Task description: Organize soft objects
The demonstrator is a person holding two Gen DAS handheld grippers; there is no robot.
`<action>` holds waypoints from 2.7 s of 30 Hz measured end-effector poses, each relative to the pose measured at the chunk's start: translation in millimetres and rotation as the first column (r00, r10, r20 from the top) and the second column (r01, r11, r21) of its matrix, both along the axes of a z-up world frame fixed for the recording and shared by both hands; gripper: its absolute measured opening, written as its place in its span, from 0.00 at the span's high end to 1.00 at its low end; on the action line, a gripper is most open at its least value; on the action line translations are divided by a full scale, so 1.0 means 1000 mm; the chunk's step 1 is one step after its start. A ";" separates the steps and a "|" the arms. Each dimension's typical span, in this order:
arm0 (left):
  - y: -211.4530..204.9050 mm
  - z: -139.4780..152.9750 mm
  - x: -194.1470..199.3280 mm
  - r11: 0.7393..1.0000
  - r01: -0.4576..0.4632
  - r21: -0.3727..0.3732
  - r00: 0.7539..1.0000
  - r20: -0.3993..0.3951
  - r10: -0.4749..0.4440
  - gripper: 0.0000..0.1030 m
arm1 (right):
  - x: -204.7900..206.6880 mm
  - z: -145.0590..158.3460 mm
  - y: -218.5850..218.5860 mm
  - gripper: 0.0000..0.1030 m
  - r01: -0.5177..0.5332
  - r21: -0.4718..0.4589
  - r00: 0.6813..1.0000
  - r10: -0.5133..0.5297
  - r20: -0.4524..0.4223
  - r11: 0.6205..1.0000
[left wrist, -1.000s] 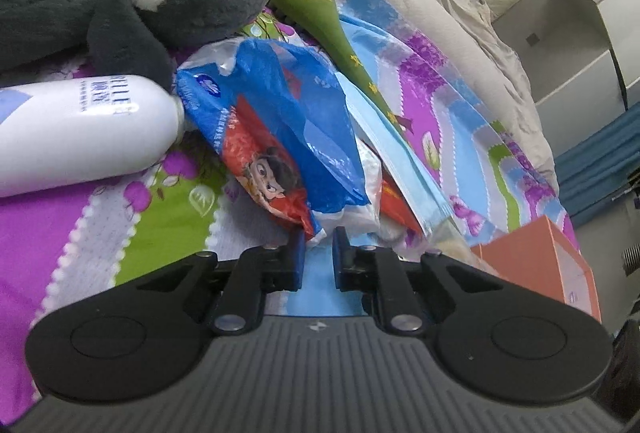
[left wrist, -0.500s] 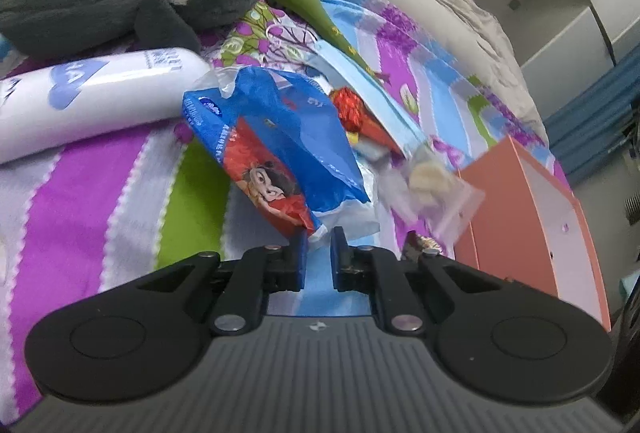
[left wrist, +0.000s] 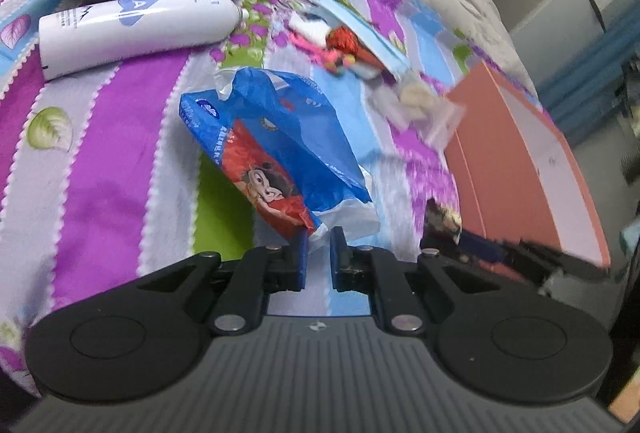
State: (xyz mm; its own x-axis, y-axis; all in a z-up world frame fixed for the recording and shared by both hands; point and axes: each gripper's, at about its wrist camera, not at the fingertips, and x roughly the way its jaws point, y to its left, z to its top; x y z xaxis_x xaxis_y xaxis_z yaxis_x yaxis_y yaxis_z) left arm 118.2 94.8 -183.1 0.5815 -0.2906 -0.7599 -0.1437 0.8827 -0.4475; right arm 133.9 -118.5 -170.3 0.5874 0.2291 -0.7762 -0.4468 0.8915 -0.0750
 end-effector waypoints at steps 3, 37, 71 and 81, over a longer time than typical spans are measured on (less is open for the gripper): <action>0.008 0.001 -0.018 1.000 -0.003 0.011 1.000 -0.007 0.003 0.87 | -0.010 0.002 -0.005 0.69 0.013 0.028 1.000 -0.013 -0.006 1.000; 0.009 -0.003 -0.006 0.985 -0.166 0.037 0.985 0.051 0.164 0.39 | 0.003 -0.027 -0.004 0.31 0.124 0.183 0.984 -0.097 -0.148 0.975; -0.013 -0.018 0.020 0.954 -0.104 0.281 0.994 0.001 0.108 0.94 | 0.005 -0.029 -0.012 0.53 0.132 0.177 0.986 -0.111 -0.125 0.975; -0.018 0.007 0.003 0.966 -0.076 0.247 0.997 0.033 0.070 0.95 | 0.000 -0.009 -0.023 0.53 0.141 0.186 0.989 -0.130 -0.075 0.972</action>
